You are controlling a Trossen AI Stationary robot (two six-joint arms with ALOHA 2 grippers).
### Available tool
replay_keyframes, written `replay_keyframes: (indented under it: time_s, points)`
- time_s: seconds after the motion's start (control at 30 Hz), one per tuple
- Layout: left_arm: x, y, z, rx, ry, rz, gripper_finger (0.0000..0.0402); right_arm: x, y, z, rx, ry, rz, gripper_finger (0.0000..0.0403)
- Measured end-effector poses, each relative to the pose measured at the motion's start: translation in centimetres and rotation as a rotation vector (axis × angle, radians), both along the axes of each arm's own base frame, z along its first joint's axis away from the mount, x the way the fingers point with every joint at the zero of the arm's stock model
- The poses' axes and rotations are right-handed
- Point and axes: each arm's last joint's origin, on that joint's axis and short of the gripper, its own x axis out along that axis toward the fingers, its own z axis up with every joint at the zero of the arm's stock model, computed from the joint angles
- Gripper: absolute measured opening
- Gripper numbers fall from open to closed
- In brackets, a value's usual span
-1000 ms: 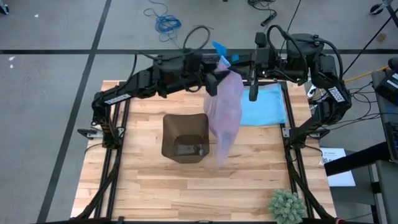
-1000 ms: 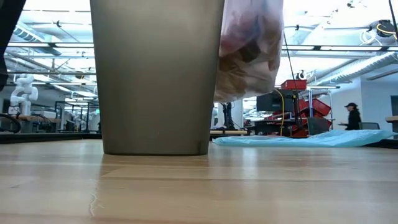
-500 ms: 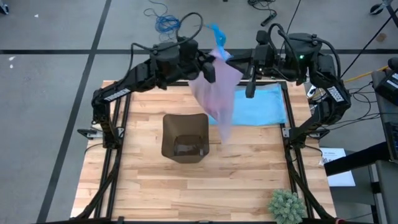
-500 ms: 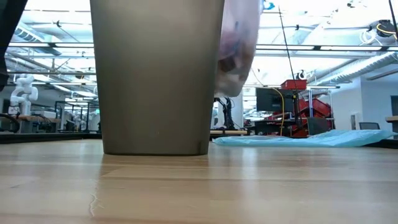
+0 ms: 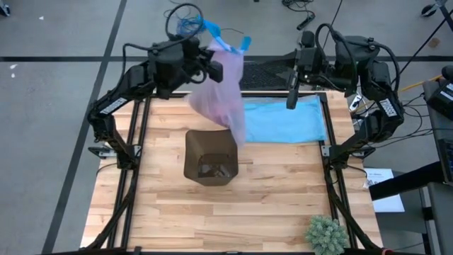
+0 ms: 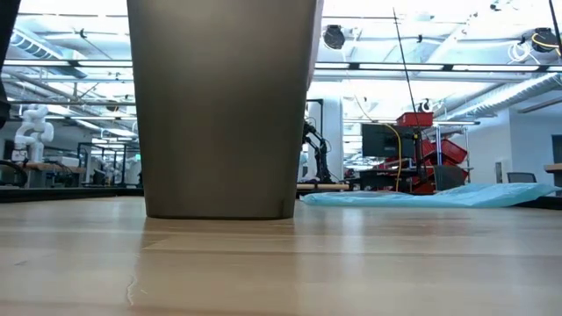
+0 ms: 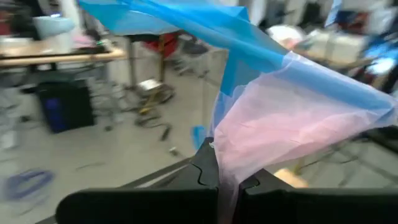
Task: Place trash/remove bag and relplace
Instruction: Close the trash bag
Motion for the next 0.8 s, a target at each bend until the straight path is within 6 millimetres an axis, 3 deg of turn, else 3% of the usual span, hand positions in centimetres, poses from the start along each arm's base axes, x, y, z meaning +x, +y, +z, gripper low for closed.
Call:
replay_keyframes:
  time_s: [0.23,0.47,0.8]
  points:
    - [-0.7,-0.1,-1.9,-0.086,0.118,0.162,0.0000,0.0,0.0,-0.2,0.003,0.023,0.000,0.0094]
    - [-2.5,0.2,-4.1,-0.187,0.245,0.350,0.0000,0.0,0.0,-0.4,0.020,0.035,-0.003,0.0094]
    - [-5.0,2.2,-3.7,-0.162,0.318,0.451,0.0000,0.0,0.0,-0.4,0.026,0.033,-0.002,0.0093]
